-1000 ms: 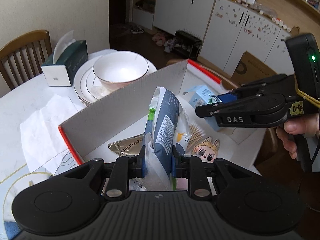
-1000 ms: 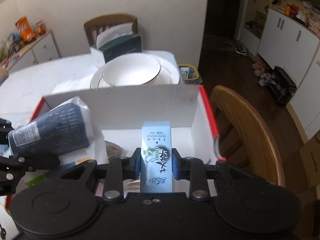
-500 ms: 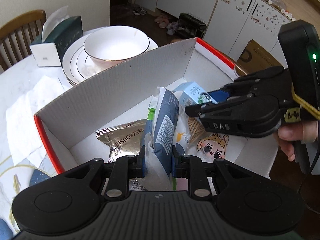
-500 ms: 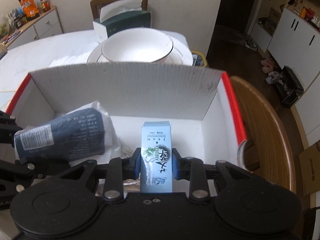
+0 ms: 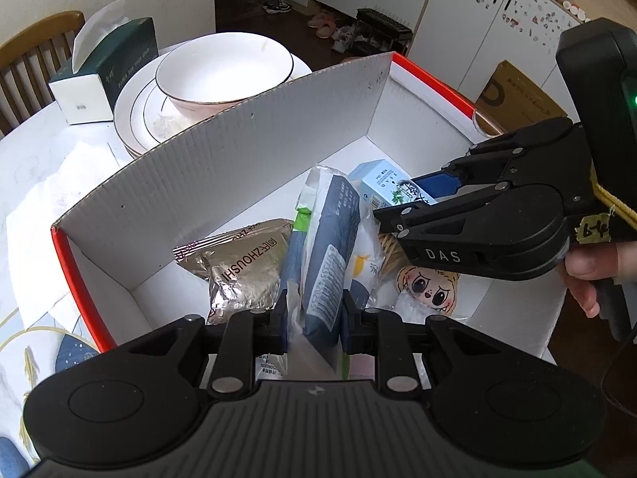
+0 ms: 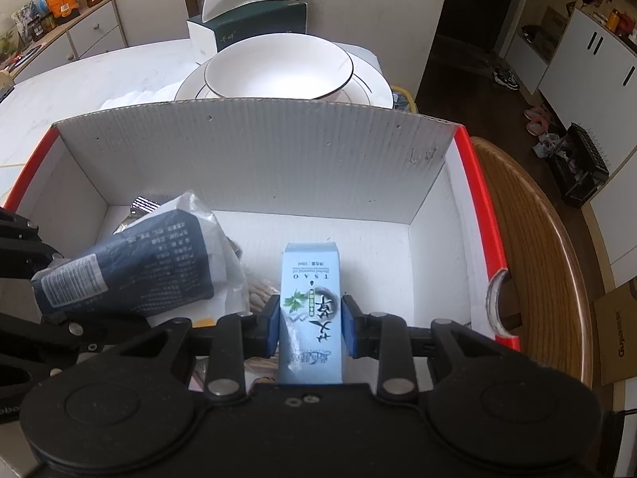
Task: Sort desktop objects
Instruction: 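Open the left tool to drop the tissue pack while the right tool releases the tea box in the box, then withdraw both tools from the box toward the pink clip and snack bag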
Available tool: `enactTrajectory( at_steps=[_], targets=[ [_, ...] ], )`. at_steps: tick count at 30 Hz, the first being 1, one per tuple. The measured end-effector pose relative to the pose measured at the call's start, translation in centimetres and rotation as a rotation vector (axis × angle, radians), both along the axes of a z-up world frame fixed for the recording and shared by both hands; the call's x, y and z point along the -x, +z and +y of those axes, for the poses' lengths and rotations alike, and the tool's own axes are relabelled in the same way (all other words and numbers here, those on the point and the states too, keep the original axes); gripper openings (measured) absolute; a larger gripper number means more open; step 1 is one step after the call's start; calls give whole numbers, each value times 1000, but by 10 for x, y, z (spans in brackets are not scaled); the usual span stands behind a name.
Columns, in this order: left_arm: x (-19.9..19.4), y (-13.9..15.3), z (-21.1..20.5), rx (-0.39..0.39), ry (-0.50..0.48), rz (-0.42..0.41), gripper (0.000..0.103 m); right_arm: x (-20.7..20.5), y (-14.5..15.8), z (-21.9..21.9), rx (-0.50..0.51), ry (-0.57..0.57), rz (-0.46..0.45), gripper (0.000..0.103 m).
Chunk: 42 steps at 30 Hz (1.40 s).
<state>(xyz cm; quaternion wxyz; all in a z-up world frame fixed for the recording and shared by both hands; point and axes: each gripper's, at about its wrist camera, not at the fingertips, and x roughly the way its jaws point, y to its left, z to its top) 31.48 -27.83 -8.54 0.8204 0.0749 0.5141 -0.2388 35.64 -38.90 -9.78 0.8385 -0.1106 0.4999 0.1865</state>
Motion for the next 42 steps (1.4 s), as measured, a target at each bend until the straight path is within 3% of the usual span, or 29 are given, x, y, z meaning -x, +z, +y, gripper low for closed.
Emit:
enactTrajectory(
  at_steps=[4, 6, 7, 8, 9, 17, 28, 35, 39, 42],
  targets=[
    [1, 0, 1, -2, 6, -1, 28, 2, -1, -1, 13, -12, -3, 36],
    [4, 0, 2, 1, 3, -4, 34, 4, 0, -1, 22, -22, -8, 43],
    [5, 1, 2, 3, 2, -6, 41, 5, 0, -2, 25, -29, -10, 44],
    [7, 2, 3, 8, 4, -14, 59, 6, 1, -3, 24, -33, -13, 45],
    [9, 4, 4, 17, 6, -26, 67, 7, 2, -4, 23, -36, -16, 48],
    [21, 17, 10, 46, -1, -55, 68, 17, 16, -2, 22, -19, -51, 68],
    [47, 38, 36, 75, 40, -136, 68, 29, 43, -10, -12, -46, -91, 76],
    [67, 59, 53, 86, 68, -218, 68, 46, 60, -14, -76, -45, -115, 88],
    [78, 67, 63, 89, 75, -254, 76, 60, 66, -11, -121, -42, -126, 93],
    [84, 72, 70, 90, 73, -273, 76, 69, 71, -7, -143, -45, -138, 94]
  ],
)
